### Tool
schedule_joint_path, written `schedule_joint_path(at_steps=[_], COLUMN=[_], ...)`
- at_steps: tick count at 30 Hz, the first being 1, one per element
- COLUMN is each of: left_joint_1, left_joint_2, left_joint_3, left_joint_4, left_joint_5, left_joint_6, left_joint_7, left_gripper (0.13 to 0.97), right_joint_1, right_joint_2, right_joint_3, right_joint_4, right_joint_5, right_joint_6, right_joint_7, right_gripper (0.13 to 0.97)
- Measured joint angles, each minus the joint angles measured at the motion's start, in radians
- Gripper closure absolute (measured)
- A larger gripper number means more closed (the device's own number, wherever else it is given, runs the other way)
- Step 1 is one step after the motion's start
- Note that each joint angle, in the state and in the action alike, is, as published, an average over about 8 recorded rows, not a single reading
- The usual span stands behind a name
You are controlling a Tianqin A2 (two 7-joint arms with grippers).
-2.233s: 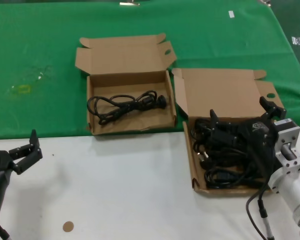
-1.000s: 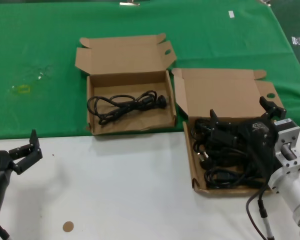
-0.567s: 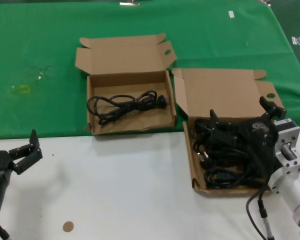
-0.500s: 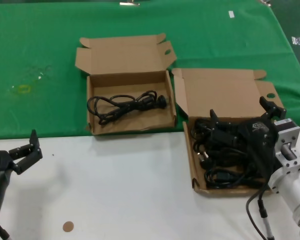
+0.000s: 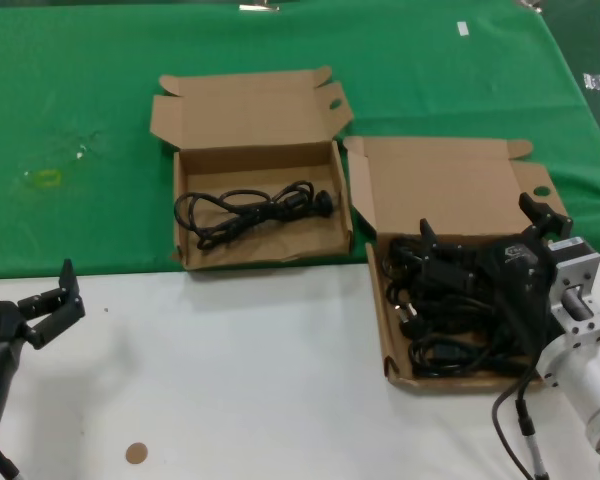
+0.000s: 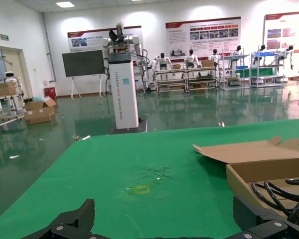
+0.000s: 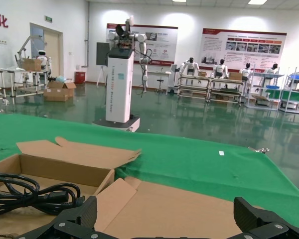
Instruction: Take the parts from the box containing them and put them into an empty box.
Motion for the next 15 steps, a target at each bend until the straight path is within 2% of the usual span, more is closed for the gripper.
schedule_joint_path(at_steps=[15], left_joint_1=[0.0], left_joint_2=[0.0], left_joint_3=[0.0], left_joint_4=[0.0], left_joint_5=[0.0], left_joint_6=[0.0], left_joint_7=[0.0], left_gripper=[0.132], right_joint_1=[0.0], right_joint_2=[0.0], right_joint_3=[0.0], right_joint_4=[0.0], right_joint_5=[0.0], right_joint_6=[0.0], right_joint_7=[0.0], right_gripper=[0.129])
